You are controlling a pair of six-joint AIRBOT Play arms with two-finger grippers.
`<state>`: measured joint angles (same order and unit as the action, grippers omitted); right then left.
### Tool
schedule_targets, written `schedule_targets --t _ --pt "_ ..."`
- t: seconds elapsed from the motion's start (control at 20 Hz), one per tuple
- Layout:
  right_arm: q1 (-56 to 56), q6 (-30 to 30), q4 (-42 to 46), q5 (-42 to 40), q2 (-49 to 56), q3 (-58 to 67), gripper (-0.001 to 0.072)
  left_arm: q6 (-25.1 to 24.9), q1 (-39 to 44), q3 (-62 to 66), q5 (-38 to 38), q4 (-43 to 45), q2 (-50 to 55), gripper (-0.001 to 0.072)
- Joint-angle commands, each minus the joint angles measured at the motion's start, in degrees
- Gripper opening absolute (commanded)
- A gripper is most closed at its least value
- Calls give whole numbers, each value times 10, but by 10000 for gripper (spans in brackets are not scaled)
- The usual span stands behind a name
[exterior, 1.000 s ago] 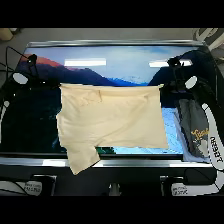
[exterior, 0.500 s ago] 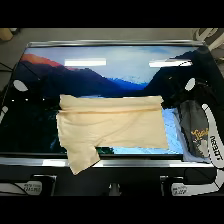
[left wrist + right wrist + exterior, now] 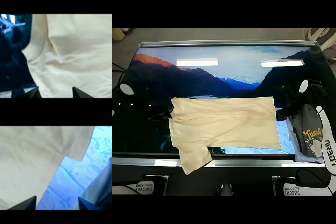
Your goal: Fold the shirts.
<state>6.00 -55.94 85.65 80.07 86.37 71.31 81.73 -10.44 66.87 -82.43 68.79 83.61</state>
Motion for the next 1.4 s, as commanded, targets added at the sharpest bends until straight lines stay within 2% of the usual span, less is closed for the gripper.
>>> schedule_targets --t 0.0,0.05,0.2,0.3,0.5,0.6,0.75,0.9,0.95,1.0,1.15,1.35 --pt "0 17 -3 15 -63 -110 522 -3 -22 -134 -9 12 -87 502" --pt "0 18 -4 5 -80 -144 471 -8 -22 -199 0 11 -123 503" --pt "0 18 -3 -3 -112 -204 470 -23 -18 -336 36 -43 -216 505" --pt "0 18 -3 2 -116 -207 470 -25 -10 -380 62 -89 -258 505" --pt "0 17 4 5 -116 -208 471 -7 20 -416 88 -94 -271 504" --pt "0 -2 23 0 -116 -215 581 9 43 -423 106 -95 -270 504" --pt "0 -7 22 -12 -116 -228 581 33 78 -424 149 -106 -270 502" --pt "0 -12 23 -24 -116 -241 584 64 109 -424 185 -110 -269 454" --pt "0 -15 22 -30 -116 -247 627 64 117 -424 187 -110 -268 404" --pt "-1 -15 18 -36 -116 -255 631 64 121 -424 186 -110 -266 283" --pt "-1 -15 1 -56 -115 -275 630 63 124 -423 186 -110 -266 26" --pt "-1 -15 -65 -74 -115 -290 582 57 124 -423 184 -110 -267 24"
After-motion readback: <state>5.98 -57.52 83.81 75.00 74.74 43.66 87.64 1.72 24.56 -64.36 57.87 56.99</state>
